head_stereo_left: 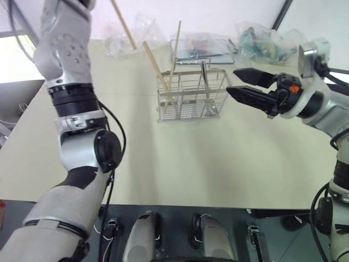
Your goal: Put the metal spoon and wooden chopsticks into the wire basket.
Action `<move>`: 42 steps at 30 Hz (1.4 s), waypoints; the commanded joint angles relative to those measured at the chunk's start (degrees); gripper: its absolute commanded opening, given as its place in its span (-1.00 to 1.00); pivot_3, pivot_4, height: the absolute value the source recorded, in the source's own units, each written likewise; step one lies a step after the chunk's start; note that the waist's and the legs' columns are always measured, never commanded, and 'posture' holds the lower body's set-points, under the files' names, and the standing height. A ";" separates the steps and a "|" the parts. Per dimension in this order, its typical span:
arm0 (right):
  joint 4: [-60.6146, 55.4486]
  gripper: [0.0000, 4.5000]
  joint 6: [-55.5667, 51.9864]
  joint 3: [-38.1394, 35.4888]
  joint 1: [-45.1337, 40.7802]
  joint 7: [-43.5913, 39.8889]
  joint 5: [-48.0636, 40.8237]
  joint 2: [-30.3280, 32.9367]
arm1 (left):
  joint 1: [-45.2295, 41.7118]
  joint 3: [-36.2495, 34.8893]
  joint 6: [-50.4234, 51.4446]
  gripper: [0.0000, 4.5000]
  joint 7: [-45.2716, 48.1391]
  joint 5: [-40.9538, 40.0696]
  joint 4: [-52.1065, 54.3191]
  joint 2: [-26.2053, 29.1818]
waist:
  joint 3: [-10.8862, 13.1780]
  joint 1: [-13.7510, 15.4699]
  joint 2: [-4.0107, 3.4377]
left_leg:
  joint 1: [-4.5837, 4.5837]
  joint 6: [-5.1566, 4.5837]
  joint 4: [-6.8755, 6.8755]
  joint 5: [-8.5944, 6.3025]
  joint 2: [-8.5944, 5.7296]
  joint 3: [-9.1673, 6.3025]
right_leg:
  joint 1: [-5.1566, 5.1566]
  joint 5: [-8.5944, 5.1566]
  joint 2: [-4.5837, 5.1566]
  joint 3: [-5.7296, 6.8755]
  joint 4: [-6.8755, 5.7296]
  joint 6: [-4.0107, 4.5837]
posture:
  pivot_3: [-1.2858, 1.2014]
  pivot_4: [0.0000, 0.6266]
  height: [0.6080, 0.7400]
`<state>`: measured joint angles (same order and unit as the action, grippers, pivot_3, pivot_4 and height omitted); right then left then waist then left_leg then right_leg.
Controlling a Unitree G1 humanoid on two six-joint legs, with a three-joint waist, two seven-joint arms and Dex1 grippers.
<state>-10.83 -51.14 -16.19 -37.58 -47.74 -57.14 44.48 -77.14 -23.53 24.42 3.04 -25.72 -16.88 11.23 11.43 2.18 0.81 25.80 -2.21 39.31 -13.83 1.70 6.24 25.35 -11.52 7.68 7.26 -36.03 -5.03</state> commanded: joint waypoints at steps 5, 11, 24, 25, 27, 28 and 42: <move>-3.02 1.00 -1.80 -4.02 0.35 2.90 -3.16 0.98 | 8.77 12.18 -1.37 -0.97 3.04 3.36 9.81 -4.38 | 0.00 -0.03 -0.01 | -0.03 0.03 0.00 0.03 0.01 0.03 | 0.00 0.00 -0.03 -0.02 -0.02 0.00 | 0.03 -0.52 0.46; -4.39 1.00 -2.74 -6.16 2.03 4.88 -4.84 1.53 | 13.08 16.37 -5.76 -0.97 5.43 6.60 8.48 -5.17 | 0.00 -0.01 -0.01 | -0.01 -0.02 0.00 -0.01 0.04 0.03 | 0.03 0.00 -0.06 -0.02 -0.02 0.01 | 0.03 -0.52 0.46; -4.45 1.00 -2.09 -5.85 2.48 6.48 -5.16 1.07 | 16.83 16.09 -5.50 0.81 6.23 5.78 10.49 -7.01 | 0.00 0.02 -0.01 | 0.00 -0.06 0.00 -0.03 0.04 -0.02 | 0.02 0.00 -0.05 -0.02 0.01 0.01 | 0.03 -0.52 0.46; -4.11 1.00 -1.86 -5.64 2.45 6.13 -4.75 1.19 | 16.84 15.60 -4.11 0.97 5.81 5.13 11.86 -6.63 | 0.00 0.01 -0.01 | 0.00 -0.06 0.00 -0.03 0.04 -0.02 | 0.02 -0.01 -0.05 -0.02 0.01 0.01 | 0.03 -0.52 0.46; -3.50 1.00 -1.43 -5.32 2.37 5.55 -4.02 1.40 | 16.78 14.85 -1.68 0.97 5.29 4.14 14.10 -5.69 | 0.00 0.00 -0.01 | 0.01 -0.06 0.00 -0.03 0.04 -0.02 | 0.02 -0.01 -0.05 -0.02 0.01 0.01 | 0.03 -0.52 0.46; -2.99 1.00 -1.16 -5.17 2.22 5.22 -3.60 1.50 | 16.54 14.36 -0.24 0.97 5.36 3.65 15.44 -4.56 | 0.00 -0.02 -0.01 | 0.00 -0.06 0.00 -0.03 0.04 -0.02 | 0.02 -0.01 -0.05 -0.02 0.01 0.01 | 0.03 -0.52 0.46; 5.27 1.00 4.93 -1.88 2.97 -5.31 6.62 7.45 | 25.46 17.39 23.72 0.97 34.20 -2.65 24.77 37.50 | -0.03 -0.68 -0.14 | -0.10 0.03 -0.07 0.00 0.04 0.07 | 0.05 -0.03 -0.08 -0.07 -0.04 0.02 | 0.03 -0.52 0.46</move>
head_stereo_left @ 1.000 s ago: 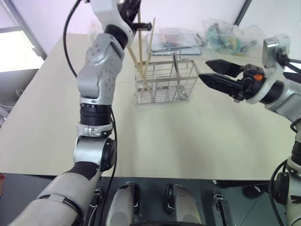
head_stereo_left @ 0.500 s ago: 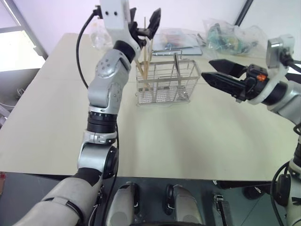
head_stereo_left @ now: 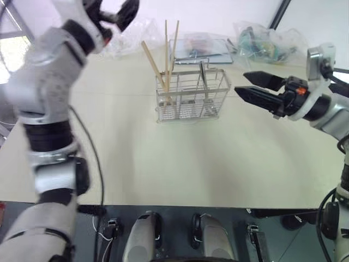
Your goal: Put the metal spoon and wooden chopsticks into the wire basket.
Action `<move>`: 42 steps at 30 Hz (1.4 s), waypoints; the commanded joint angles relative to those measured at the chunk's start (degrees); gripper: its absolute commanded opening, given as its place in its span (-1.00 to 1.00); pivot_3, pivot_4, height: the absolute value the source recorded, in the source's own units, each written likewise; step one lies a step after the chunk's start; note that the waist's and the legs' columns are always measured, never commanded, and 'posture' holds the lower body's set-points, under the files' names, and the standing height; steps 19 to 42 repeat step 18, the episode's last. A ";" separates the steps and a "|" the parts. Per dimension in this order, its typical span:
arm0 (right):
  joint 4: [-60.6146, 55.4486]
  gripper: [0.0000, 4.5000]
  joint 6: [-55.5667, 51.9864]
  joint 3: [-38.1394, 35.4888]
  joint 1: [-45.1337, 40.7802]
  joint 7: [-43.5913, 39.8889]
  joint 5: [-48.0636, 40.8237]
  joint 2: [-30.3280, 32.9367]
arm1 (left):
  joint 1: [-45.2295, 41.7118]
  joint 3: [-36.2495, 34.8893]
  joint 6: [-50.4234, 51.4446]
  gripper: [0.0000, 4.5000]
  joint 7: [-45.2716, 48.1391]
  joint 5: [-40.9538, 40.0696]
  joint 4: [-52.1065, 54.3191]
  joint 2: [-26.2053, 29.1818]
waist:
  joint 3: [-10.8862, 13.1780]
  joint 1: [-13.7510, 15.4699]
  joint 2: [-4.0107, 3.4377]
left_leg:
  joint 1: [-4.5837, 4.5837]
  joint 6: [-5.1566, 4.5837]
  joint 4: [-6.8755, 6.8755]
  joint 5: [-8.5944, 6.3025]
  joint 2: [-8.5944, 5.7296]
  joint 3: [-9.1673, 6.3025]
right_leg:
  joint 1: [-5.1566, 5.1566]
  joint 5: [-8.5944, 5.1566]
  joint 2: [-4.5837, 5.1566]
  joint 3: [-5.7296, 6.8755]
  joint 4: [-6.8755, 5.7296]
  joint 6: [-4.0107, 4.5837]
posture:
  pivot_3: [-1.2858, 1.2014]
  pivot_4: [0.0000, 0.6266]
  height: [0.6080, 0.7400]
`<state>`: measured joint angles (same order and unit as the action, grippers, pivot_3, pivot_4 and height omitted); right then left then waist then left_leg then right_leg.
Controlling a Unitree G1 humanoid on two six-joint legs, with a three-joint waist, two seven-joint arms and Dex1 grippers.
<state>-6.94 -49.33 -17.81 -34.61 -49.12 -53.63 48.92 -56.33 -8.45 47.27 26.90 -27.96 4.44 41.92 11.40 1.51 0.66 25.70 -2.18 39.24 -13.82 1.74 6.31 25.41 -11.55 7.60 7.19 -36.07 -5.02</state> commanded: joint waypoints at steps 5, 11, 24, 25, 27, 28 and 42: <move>7.54 1.00 8.01 0.96 1.91 -12.58 9.24 9.23 | 17.67 -0.42 -1.57 0.97 24.95 -2.37 7.66 19.08 | 0.05 0.45 0.02 | 0.13 0.01 0.00 -0.04 0.02 -0.04 | 0.06 -0.06 0.02 0.01 0.18 0.10 | 0.03 -0.52 0.46; 11.75 1.00 10.38 1.65 2.45 -16.53 12.55 10.32 | 23.11 -5.03 -5.68 0.97 26.95 -2.64 8.83 20.07 | 0.07 0.52 -0.03 | 0.16 0.18 -0.04 -0.13 0.04 -0.06 | 0.08 -0.11 0.03 0.02 0.28 0.19 | 0.03 -0.52 0.46; 12.52 1.00 10.91 1.91 2.69 -17.10 14.05 9.17 | 27.10 -6.15 -3.97 0.97 29.78 -4.26 10.48 21.83 | 0.06 0.16 -0.08 | 0.15 0.03 -0.07 -0.03 0.05 -0.01 | 0.10 -0.03 0.01 0.01 0.28 0.05 | 0.03 -0.52 0.46; 12.52 1.00 10.91 1.91 2.69 -17.10 14.05 9.17 | 27.10 -6.15 -3.97 0.97 29.78 -4.26 10.48 21.83 | 0.06 0.16 -0.08 | 0.15 0.03 -0.07 -0.03 0.05 -0.01 | 0.10 -0.03 0.01 0.01 0.28 0.05 | 0.03 -0.52 0.46; 12.52 1.00 10.91 1.91 2.69 -17.10 14.05 9.17 | 27.10 -6.15 -3.97 0.97 29.78 -4.26 10.48 21.83 | 0.06 0.16 -0.08 | 0.15 0.03 -0.07 -0.03 0.05 -0.01 | 0.10 -0.03 0.01 0.01 0.28 0.05 | 0.03 -0.52 0.46; 12.52 1.00 10.91 1.91 2.69 -17.10 14.05 9.17 | 27.10 -6.15 -3.97 0.97 29.78 -4.26 10.48 21.83 | 0.06 0.16 -0.08 | 0.15 0.03 -0.07 -0.03 0.05 -0.01 | 0.10 -0.03 0.01 0.01 0.28 0.05 | 0.03 -0.52 0.46; 12.52 1.00 10.91 1.91 2.69 -17.10 14.05 9.17 | 27.10 -6.15 -3.97 0.97 29.78 -4.26 10.48 21.83 | 0.06 0.16 -0.08 | 0.15 0.03 -0.07 -0.03 0.05 -0.01 | 0.10 -0.03 0.01 0.01 0.28 0.05 | 0.03 -0.52 0.46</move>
